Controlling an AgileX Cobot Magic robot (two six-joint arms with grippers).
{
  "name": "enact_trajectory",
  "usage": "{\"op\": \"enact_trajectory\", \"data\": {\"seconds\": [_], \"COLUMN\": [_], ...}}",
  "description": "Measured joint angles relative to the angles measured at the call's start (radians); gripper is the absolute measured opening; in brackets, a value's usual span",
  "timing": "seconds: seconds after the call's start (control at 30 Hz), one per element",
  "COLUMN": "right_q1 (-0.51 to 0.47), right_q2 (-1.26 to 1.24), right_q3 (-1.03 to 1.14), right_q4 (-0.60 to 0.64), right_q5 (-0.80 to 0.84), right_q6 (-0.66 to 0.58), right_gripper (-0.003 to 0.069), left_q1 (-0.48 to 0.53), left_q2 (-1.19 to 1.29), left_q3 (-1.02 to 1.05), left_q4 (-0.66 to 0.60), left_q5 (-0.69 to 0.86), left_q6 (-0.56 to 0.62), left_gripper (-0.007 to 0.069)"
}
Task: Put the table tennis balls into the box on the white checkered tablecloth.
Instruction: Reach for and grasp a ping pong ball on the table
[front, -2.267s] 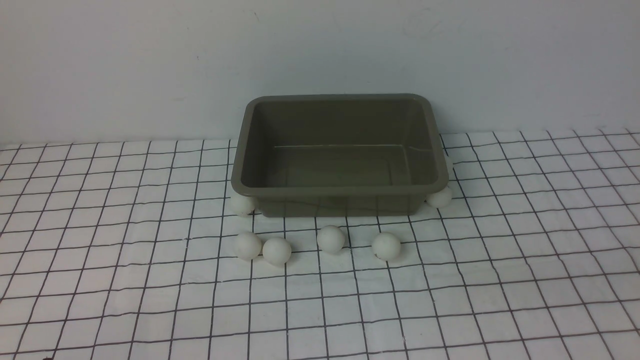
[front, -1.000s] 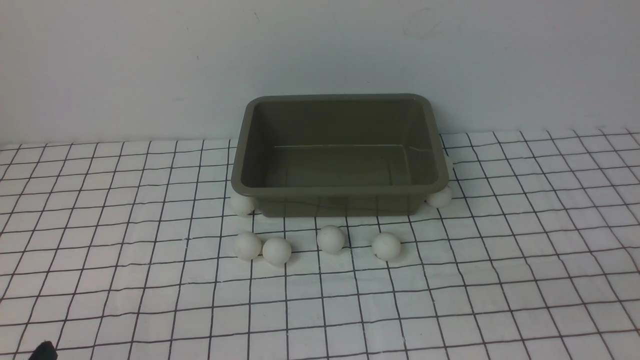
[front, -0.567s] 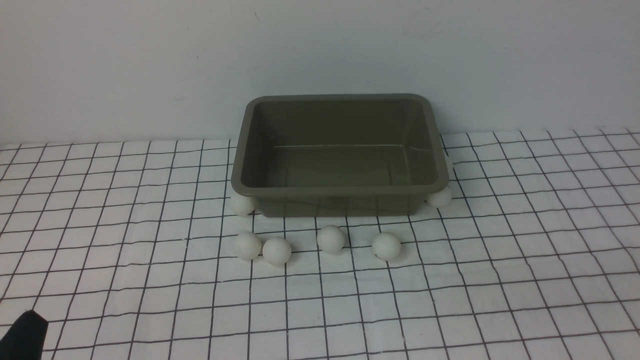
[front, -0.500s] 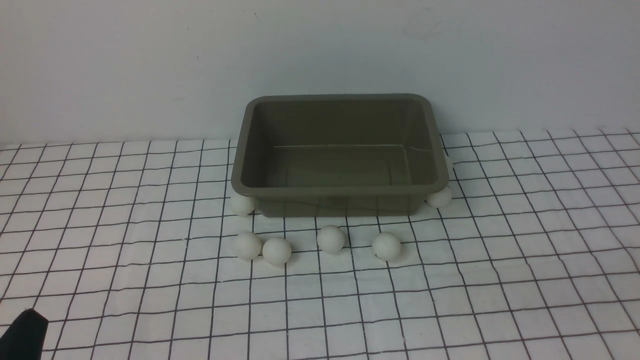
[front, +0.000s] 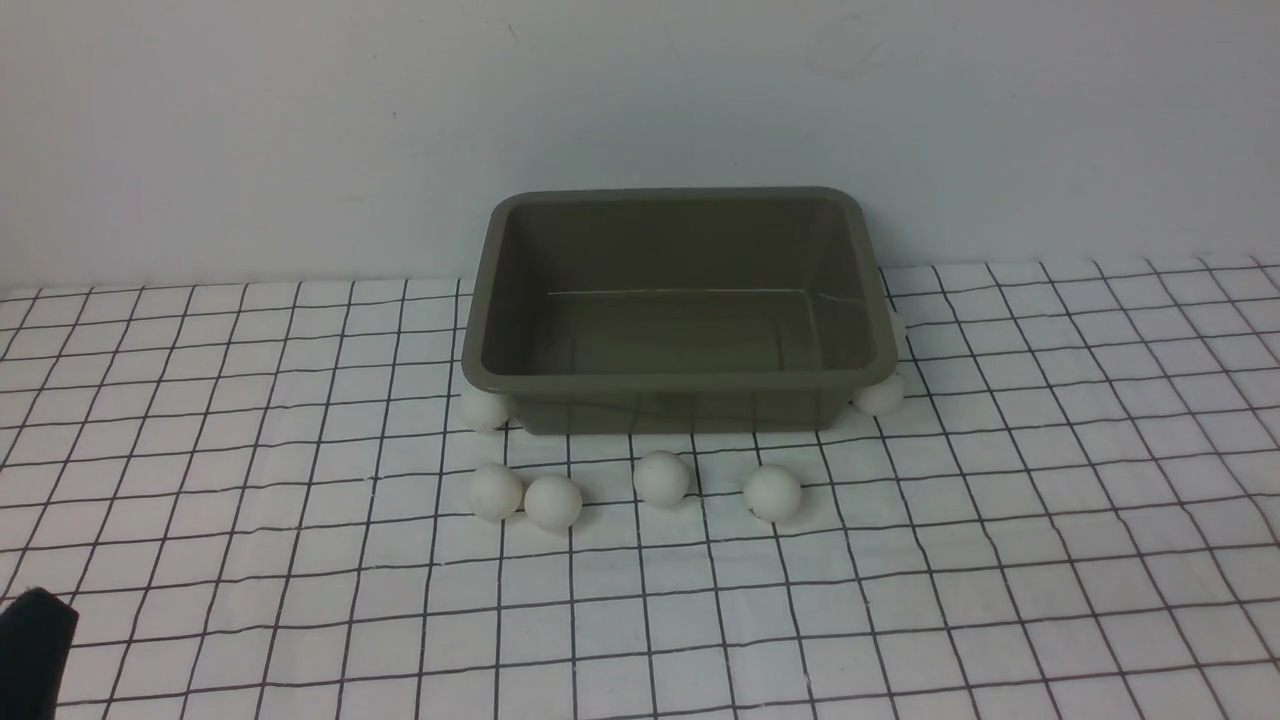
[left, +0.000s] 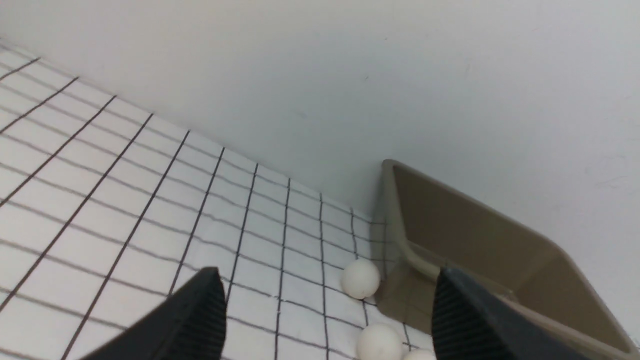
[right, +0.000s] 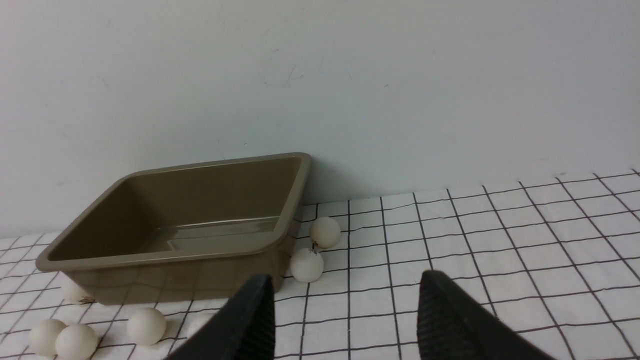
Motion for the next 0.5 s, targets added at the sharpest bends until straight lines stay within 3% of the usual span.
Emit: {"op": "enact_trajectory", "data": {"seconds": [0.2,0.4,0.5], "right_q1": [0.0,0.0,0.0], "right_q2": [0.106,0.405,0.573], "right_q3": [-0.083,-0.25,-0.313], "right_q4": [0.173,0.347,0.385], "right_q5": [0.039,0.148,0.213], "right_q6": [-0.236,-0.549,-0.685], "right_gripper": [0.0357,0.0357,0.0398], "left_q1": [0.0,0.0,0.0], "left_q2": [0.06,0.193,0.249], "left_q3": [-0.218,-0.385,-0.422], "left_q4": [-0.001,0.003,0.005], "left_q5": [0.232,0.424,0.471], "left_q6": [0.11,0.205,0.28], "left_gripper": [0.0499,0.0499,0.0499]}}
